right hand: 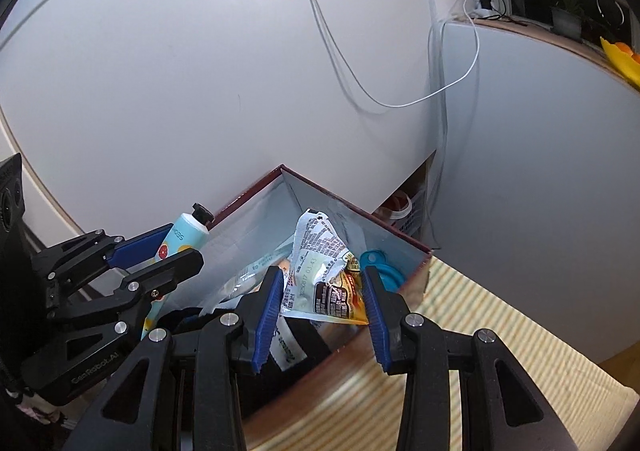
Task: Organize soft objects
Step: 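Carry the tube with the left tool while the right tool carries the wrapper to the shoebox, then open both tools over the shoebox and withdraw them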
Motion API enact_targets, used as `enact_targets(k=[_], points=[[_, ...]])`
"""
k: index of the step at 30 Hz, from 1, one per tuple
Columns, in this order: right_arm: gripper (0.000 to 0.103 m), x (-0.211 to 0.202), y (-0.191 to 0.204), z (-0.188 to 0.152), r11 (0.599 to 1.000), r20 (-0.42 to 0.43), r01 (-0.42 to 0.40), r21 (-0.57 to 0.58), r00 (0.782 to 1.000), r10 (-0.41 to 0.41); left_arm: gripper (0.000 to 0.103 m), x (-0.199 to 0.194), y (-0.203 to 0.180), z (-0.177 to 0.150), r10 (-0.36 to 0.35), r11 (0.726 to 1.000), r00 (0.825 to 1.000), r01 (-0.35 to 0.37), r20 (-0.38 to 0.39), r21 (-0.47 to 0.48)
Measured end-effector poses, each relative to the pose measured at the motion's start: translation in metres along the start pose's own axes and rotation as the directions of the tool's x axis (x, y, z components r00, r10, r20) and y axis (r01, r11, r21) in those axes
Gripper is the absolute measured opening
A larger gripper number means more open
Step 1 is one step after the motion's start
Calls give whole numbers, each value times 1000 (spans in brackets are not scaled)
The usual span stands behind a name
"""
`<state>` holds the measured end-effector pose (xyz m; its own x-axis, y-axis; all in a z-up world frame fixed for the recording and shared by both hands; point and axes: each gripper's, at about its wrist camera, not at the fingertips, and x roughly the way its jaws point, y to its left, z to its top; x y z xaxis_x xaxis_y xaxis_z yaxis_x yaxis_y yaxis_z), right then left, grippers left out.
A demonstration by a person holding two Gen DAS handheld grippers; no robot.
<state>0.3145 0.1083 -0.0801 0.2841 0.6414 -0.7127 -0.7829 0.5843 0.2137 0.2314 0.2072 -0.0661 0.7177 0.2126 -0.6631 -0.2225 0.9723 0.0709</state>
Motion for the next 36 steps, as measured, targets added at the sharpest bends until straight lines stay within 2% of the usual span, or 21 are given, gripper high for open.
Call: enact_targets(k=[4,5,6,8,9,11,12,19,30,31,33,36], points=[[39,4,5,3,1000,-2,15,-18,1000,-15,27,2,3,-1,17,1000,1000,-17,2,-11],[39,4,5,4,1000,-1,18,-18,1000,-18,30,1,4,-1,24,1000,1000,-24,4,-15],[41,3,5,5,1000,1,19,-16,1000,-19,38,0,6,0,27,999,1000,-27,6,-23],[49,3,5,7,1000,5,22,-13,1000,-22,44,-2,7,1,28,999,1000,-27,15,-32],[51,2,5,8,1000,7,27,-13,1000,-27,44,-4,7,1,27,999,999,-27,18,-32],[63,0,5,9,999,15,31,-11,999,-30,44,-6,6,1,26,999,999,-26,23,-28],[64,-1,5,10,1000,19,29,-10,999,-29,44,-8,6,1,26,999,999,-25,27,-27],[64,-13,5,7,1000,28,29,2,999,-29,44,-20,0,-4,8,1000,999,-7,40,-25],[65,-62,11,-18,998,65,56,-12,996,-55,44,-58,-19,-14,-40,999,996,41,76,-19],[66,-66,11,-20,998,69,60,-16,996,-59,45,-62,-20,-15,-43,999,996,45,81,-19],[67,-76,14,-27,997,74,69,-24,995,-67,53,-70,-23,-17,-52,998,995,54,90,-21],[68,-89,20,-37,996,81,80,-40,994,-77,56,-84,-27,-22,-63,998,992,65,105,-15]])
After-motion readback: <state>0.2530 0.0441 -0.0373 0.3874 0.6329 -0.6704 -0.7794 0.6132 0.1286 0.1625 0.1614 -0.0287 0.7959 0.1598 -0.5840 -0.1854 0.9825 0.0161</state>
